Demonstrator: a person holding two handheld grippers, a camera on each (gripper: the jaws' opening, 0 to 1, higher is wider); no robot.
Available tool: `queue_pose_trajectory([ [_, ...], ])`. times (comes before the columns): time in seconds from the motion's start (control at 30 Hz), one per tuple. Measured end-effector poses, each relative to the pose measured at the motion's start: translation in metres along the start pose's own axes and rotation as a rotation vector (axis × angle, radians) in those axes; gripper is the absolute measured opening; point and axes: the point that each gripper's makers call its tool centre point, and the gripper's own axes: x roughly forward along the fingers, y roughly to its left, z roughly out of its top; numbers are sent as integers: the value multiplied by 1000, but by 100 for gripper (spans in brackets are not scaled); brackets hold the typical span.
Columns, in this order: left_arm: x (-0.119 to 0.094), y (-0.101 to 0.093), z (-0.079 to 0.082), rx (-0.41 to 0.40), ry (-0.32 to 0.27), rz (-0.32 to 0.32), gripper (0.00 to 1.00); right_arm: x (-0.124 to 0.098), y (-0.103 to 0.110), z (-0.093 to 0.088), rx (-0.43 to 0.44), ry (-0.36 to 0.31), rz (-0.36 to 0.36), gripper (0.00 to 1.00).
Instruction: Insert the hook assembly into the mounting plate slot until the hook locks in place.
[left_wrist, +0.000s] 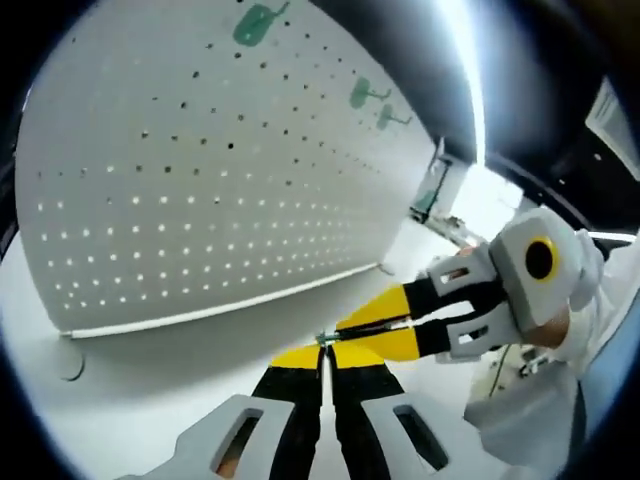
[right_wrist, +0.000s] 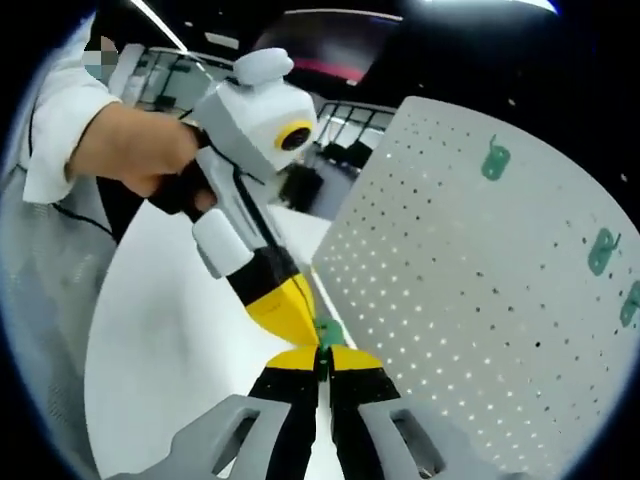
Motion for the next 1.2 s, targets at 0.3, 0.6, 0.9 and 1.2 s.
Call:
queue_pose_trajectory([
  [0.3,0,-6,24,177,-115,38,5,-7,-24,16,88,-44,-78,0],
  [0.6,-10,-3,47,259,-212,98,10,-11,-36,33,111,-74,-124,0],
  [0.9,-21,-6,69,343,-308,141,20,-18,-54,48,143,-105,-188,0],
  [1.2,-25,-2,77,374,-337,184,32,-24,-74,63,201,-132,-256,0],
])
